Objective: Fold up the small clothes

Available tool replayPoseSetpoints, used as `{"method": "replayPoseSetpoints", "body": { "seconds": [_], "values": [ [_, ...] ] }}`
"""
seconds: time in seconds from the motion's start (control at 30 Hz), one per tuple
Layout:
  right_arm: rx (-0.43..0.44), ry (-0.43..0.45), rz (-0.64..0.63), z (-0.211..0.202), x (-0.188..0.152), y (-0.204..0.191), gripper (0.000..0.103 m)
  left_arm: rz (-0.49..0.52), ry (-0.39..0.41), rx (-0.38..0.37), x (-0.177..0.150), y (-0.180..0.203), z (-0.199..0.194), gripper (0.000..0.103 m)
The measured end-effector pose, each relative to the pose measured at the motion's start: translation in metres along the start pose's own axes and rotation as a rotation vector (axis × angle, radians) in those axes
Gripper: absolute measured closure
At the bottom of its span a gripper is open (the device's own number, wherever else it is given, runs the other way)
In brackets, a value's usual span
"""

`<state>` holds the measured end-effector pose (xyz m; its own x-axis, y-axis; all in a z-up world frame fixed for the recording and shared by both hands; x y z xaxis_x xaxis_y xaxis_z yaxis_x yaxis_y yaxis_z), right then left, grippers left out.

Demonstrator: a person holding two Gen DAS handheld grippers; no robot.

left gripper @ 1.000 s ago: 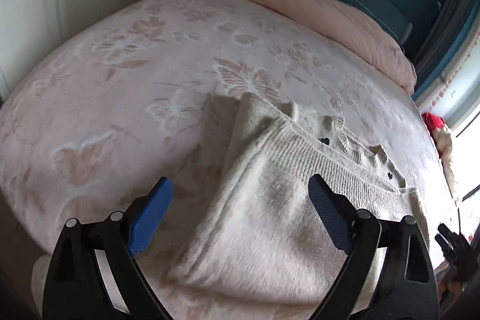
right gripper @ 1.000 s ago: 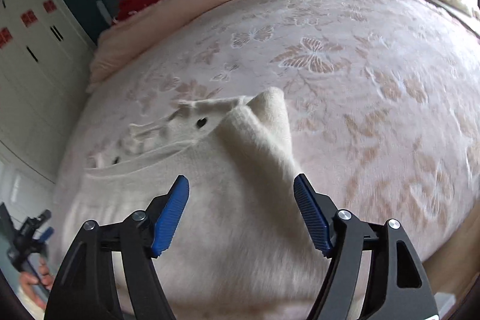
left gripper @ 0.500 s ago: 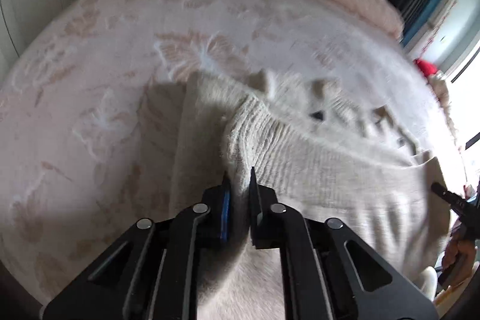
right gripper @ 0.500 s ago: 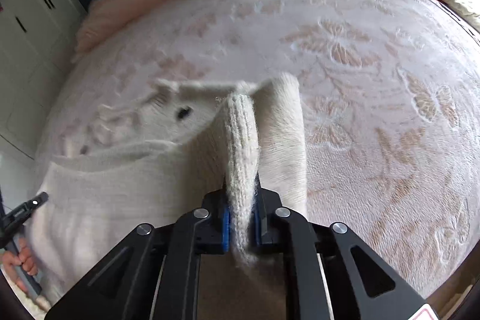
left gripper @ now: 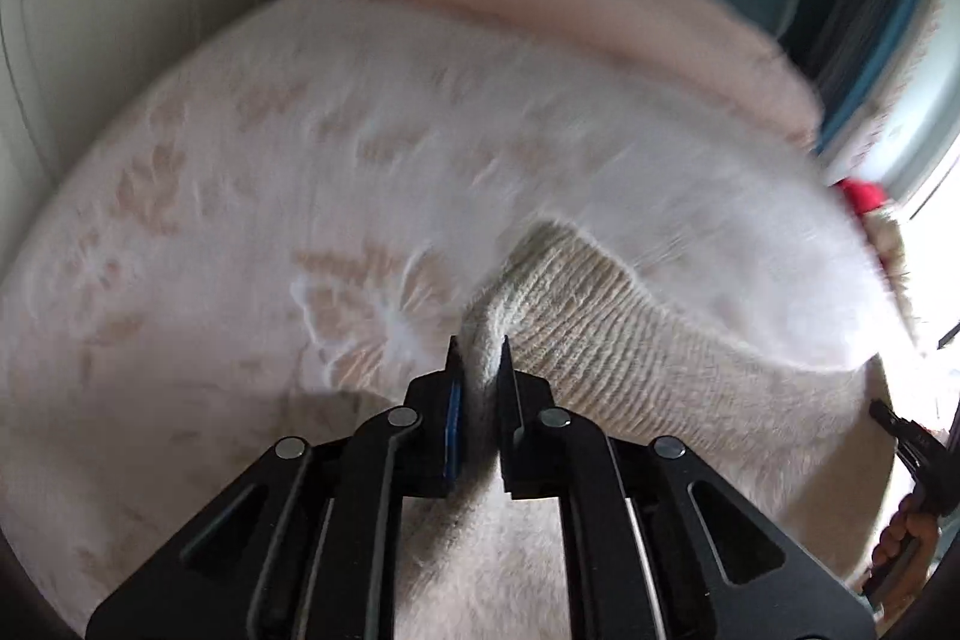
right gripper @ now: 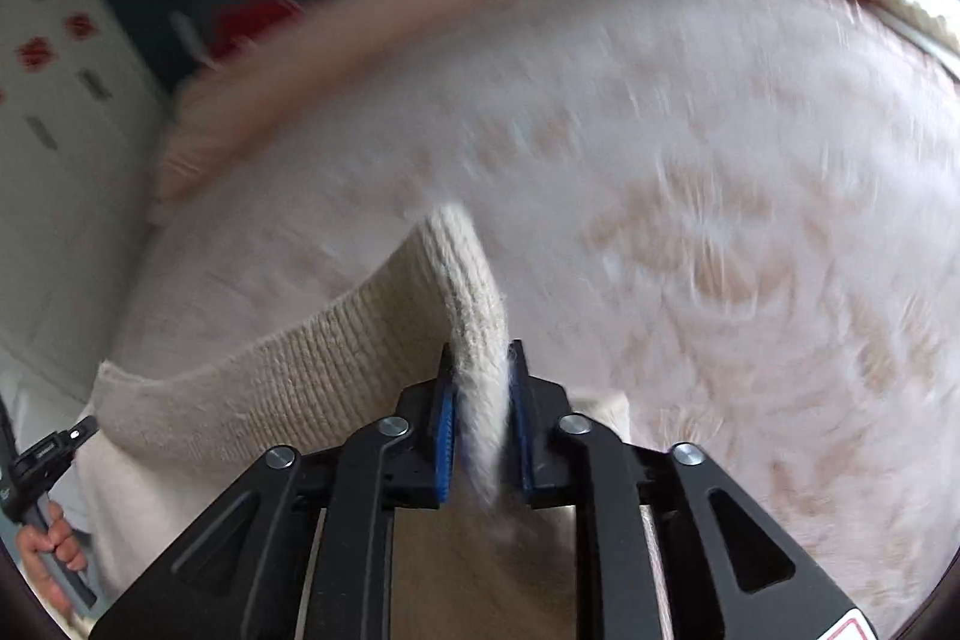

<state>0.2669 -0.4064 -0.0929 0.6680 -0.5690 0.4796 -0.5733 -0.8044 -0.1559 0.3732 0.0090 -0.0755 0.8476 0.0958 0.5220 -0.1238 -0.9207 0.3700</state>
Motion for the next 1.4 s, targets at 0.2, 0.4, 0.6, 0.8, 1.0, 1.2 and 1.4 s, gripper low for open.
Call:
{"method": "replayPoseSetpoints", "body": {
  "seconds": [0.2,0.4,0.6,0.8,1.0,1.2,1.4],
  "values": [
    [0.011,0.022,0.060,-0.024,-0.022,0.028,0.065,-0.047,0.001,0.017,-0.046,-0.027,-0.004,0.058],
    [-0.039,0.050,0.062,-0.092,-0.099,0.073,0.025,-0.122,0.087,-0.046,-0.096,-0.042,-0.096,0.013],
    [0.078,-0.106,0.263,-0.077,-0.170,0.079,0.025,-0.459,0.010,-0.144,-0.176,-0.064,-0.085,0.013],
    [0.144,-0.142,0.343,-0.045,-0.157,0.044,0.024,-0.490,0.059,-0.170,-0.160,-0.041,-0.060,0.026],
    [0.222,-0.104,0.354,-0.073,-0.125,0.036,0.080,-0.348,0.077,-0.059,-0.131,-0.026,-0.095,0.081],
    [0.146,-0.108,0.056,-0.144,-0.165,0.040,0.081,-0.279,-0.015,-0.039,-0.178,-0.023,-0.167,0.082],
    [0.052,-0.294,-0.002,-0.114,-0.266,0.083,0.078,-0.317,-0.177,0.037,-0.286,-0.066,-0.149,0.077]
  ]
}}
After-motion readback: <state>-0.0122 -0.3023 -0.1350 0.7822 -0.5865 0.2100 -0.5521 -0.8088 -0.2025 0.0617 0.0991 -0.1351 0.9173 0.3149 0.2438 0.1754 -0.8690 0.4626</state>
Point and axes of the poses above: each gripper's, at about its wrist camera, not at the fingertips, and z roughly the way its jaws point, y to its right, x to its top, the point moved 10 cm from there along z, roughly the way its jaws point, and after that the axes turned 11 degrees about -x, right-handed, at the moved point
